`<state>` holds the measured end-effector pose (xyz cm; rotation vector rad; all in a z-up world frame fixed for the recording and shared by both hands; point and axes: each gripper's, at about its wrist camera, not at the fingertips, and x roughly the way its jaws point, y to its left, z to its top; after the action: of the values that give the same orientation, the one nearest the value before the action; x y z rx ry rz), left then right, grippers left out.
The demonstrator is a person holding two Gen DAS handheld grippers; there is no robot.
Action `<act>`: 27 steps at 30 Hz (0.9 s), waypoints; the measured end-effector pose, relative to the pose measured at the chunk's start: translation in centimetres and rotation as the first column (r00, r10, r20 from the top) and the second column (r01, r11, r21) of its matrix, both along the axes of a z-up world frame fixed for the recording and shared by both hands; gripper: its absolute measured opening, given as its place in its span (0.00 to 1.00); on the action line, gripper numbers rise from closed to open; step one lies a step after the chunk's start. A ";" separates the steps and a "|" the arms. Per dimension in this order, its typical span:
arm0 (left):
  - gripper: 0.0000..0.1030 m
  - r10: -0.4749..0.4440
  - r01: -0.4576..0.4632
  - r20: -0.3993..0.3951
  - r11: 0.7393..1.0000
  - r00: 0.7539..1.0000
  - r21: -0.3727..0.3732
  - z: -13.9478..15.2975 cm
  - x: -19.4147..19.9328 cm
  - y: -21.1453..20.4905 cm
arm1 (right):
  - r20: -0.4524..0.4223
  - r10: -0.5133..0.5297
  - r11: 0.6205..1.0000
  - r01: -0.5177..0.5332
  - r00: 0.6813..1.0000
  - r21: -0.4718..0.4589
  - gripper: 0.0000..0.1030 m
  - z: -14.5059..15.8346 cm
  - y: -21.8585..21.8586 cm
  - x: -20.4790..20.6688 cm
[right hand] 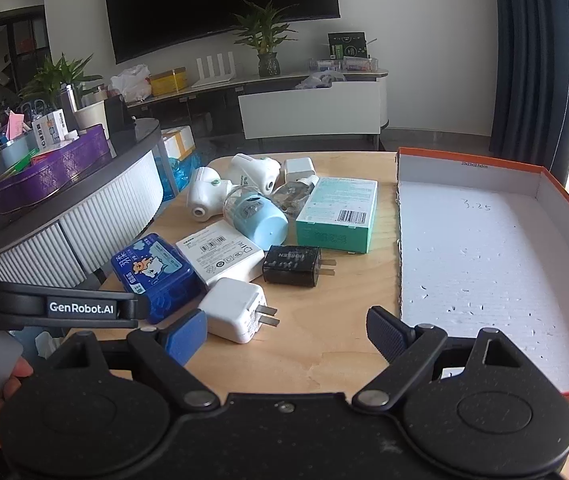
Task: Organize rigid objects
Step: 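Move the left gripper toward the blue cartoon toothpick box, then grasp the blue box with the left gripper while the right grasps the white charger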
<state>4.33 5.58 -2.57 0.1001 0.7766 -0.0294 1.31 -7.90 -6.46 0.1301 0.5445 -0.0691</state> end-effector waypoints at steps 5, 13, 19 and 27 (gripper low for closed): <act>1.00 -0.008 0.008 -0.012 1.000 1.000 -0.017 -0.4 0.4 0.2 | -0.010 0.006 1.000 -0.006 1.000 -0.006 0.99 -0.2 0.3 0.3; 1.00 -0.032 0.032 -0.025 0.999 0.999 -0.028 -0.9 1.0 0.5 | -0.025 0.012 1.000 -0.013 1.000 -0.017 0.99 -0.3 0.8 0.9; 1.00 -0.113 0.111 -0.028 0.993 0.993 -0.041 -1.3 2.5 0.8 | -0.032 0.011 1.000 -0.012 0.999 -0.016 0.99 -0.5 0.9 1.1; 1.00 -0.314 0.314 -0.035 0.949 0.949 -0.008 -2.3 5.9 0.0 | -0.056 -0.004 1.000 0.004 0.998 -0.003 0.99 -1.2 0.8 2.0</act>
<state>10.26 5.54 -4.88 0.2214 0.7901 -0.3354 3.34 -7.08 -7.62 0.1266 0.6004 -0.0776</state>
